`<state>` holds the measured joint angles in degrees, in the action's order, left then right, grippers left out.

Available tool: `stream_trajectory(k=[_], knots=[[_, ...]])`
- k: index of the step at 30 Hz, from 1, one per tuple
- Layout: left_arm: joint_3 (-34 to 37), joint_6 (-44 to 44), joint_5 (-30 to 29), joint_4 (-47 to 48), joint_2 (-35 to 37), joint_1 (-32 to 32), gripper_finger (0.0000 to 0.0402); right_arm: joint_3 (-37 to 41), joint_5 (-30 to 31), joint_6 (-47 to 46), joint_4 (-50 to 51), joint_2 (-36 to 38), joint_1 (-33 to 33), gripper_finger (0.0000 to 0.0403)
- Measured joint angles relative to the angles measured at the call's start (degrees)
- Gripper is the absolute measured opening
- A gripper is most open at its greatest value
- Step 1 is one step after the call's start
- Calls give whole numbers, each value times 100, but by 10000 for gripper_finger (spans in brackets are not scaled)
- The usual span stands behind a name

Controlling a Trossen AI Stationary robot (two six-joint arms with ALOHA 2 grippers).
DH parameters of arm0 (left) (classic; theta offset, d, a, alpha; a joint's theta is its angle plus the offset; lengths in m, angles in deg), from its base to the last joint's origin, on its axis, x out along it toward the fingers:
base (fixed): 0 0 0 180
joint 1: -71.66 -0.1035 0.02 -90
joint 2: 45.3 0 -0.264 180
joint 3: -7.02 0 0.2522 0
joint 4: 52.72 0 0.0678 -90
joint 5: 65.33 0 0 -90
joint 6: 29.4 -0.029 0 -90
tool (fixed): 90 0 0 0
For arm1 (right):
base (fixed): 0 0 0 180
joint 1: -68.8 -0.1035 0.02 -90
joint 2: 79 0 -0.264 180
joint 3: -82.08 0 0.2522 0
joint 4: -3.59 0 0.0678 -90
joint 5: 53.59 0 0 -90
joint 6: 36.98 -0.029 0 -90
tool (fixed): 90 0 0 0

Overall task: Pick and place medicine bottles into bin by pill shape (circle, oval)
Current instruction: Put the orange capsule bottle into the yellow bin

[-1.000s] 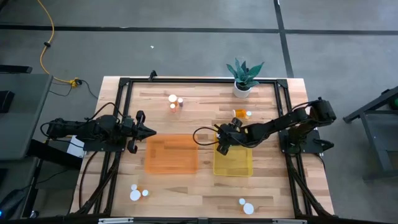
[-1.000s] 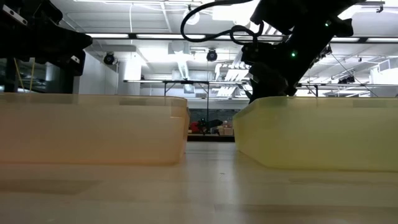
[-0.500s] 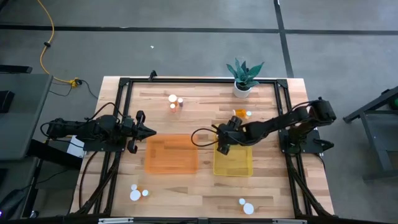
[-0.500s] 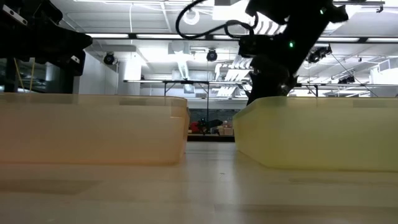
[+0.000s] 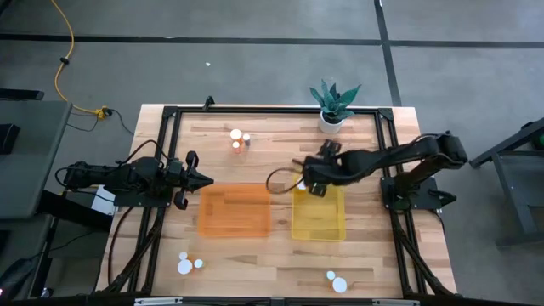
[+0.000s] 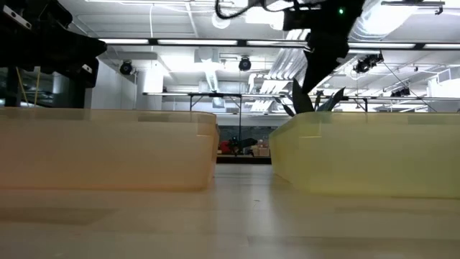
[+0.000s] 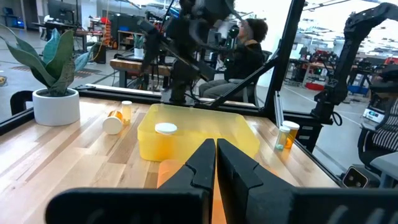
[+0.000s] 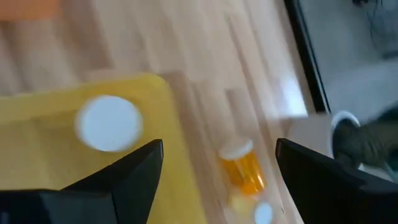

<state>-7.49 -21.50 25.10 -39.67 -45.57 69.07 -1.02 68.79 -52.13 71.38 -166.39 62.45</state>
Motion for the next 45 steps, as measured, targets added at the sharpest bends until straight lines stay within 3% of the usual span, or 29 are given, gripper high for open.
stream_trajectory(k=[4, 9, 15, 20, 33, 45], knots=[[0, 0, 0, 1, 0, -1, 5, 645, -453, -56, -77, 502, 536, 305], [0, 0, 0, 0, 0, 0, 5, 1300, -1243, 570, -962, 949, 1353, 304], [0, 0, 0, 0, 0, 0, 5, 1041, -1683, 1463, -1039, 594, 2402, 304], [0, 0, 0, 0, 0, -2, 5, 863, -2483, 2089, -970, 133, 3008, 304], [0, 0, 0, 0, 2, -2, 5, 854, -2854, 4377, -1064, -540, 3172, 304], [0, 0, 0, 0, 0, -1, 5, 854, -2789, 4832, -1126, -1078, 3185, 304]])
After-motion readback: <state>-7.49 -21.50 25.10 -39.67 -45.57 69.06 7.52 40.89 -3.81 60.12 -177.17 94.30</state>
